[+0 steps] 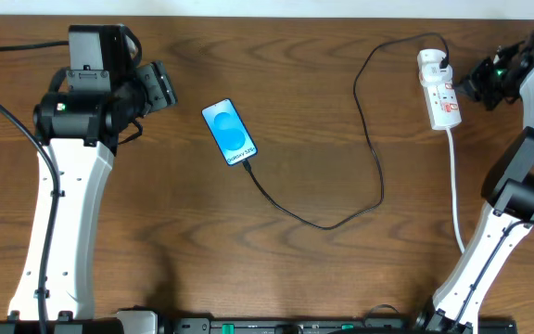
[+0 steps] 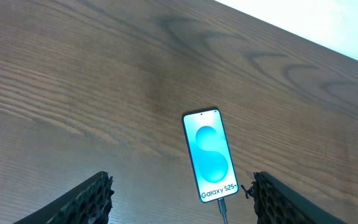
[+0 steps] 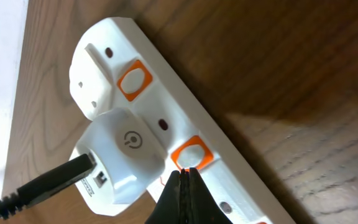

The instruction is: Plug charger to phone and switch on socket

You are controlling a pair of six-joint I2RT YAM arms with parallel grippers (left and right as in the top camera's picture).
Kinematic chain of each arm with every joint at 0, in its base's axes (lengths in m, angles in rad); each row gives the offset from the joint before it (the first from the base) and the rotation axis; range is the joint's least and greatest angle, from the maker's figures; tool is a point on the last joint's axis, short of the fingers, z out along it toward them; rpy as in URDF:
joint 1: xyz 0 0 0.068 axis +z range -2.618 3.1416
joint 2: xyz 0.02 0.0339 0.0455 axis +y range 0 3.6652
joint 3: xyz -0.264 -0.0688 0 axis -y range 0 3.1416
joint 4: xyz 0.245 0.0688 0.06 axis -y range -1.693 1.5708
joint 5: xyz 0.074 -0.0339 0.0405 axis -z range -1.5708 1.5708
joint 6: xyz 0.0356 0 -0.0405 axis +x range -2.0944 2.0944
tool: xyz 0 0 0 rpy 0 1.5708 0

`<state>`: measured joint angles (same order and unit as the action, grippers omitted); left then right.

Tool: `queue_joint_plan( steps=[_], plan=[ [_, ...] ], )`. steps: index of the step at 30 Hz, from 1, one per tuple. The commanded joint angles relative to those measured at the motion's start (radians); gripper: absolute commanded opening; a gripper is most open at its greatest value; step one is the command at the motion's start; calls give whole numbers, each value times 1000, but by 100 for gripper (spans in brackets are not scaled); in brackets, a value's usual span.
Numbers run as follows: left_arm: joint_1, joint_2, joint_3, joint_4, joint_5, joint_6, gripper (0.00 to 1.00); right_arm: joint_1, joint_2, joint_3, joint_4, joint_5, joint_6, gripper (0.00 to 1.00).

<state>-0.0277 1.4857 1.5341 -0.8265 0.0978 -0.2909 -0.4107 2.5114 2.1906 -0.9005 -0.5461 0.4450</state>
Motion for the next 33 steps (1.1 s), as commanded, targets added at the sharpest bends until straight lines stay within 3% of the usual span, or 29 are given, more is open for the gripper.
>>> queue_joint_plan(
  steps=[1, 33],
  plan=[
    [5, 11, 1, 1, -13, 6, 73, 24, 4, 24, 14, 1, 23, 1],
    [5, 11, 1, 1, -13, 6, 73, 26, 37, 22, 53, -48, 26, 1]
  ],
)
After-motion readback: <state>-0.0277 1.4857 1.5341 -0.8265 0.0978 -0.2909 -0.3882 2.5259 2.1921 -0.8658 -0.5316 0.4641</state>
